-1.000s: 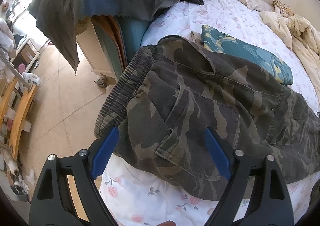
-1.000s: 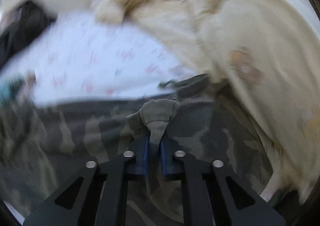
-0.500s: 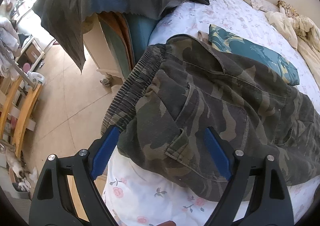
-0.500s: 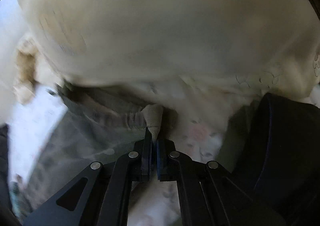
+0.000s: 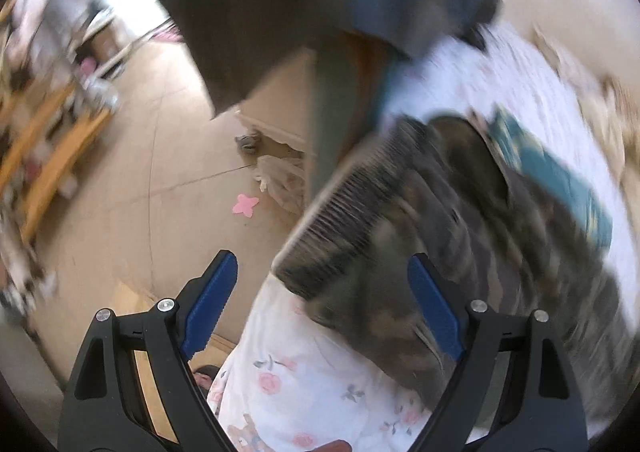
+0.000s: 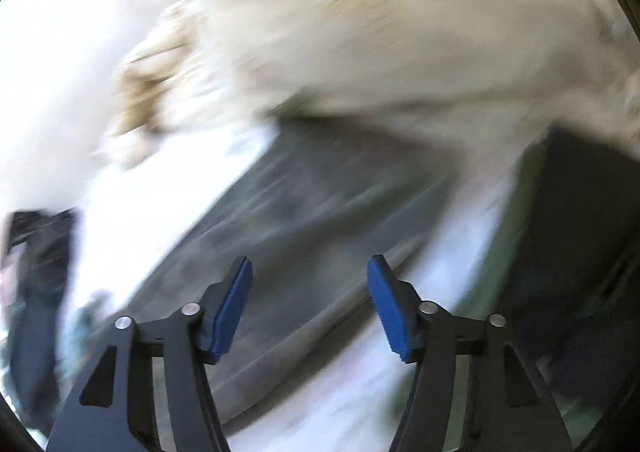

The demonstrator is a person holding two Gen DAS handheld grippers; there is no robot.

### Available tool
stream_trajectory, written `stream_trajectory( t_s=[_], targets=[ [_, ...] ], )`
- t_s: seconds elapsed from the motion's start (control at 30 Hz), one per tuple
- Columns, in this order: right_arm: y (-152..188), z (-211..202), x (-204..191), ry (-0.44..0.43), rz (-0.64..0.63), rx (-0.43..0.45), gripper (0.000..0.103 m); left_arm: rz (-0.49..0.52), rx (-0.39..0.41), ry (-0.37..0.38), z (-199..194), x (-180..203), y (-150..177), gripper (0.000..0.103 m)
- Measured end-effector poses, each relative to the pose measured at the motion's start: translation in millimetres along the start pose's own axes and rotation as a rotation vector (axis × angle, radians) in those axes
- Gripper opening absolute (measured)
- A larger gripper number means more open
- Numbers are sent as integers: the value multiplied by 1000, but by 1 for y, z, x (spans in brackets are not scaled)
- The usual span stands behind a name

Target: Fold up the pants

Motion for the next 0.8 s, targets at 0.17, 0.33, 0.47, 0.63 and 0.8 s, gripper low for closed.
stream_trajectory(
  t_s=[0.17,0.33,0.47,0.63,0.8],
  targets=[
    [61,11,-24,-126,24,-185,69,-196,-69,100,22,-43,2,85],
    [80,21,-11,-112,89,-237,69,-220,-186,244,40,-18,24,85],
    [80,19,-9,-92,73,-227,69,-188,-243,268,60,15,34,85],
    [75,17,2,-90,74,-218,69,-218,-269,251,78,31,39,85],
    [71,18,13,-70,89,-210,69,-195,-298,237,97,29,43,78]
  ],
)
Point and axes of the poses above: each gripper's, at about its wrist camera, not at the fingertips, and z roughly the way its jaws point, x to its right, y to its underside, the point moved 6 cm from there along z, roughly the way its jaws point, and after that the axes turned 9 degrees about z, right-handed, at the moved point
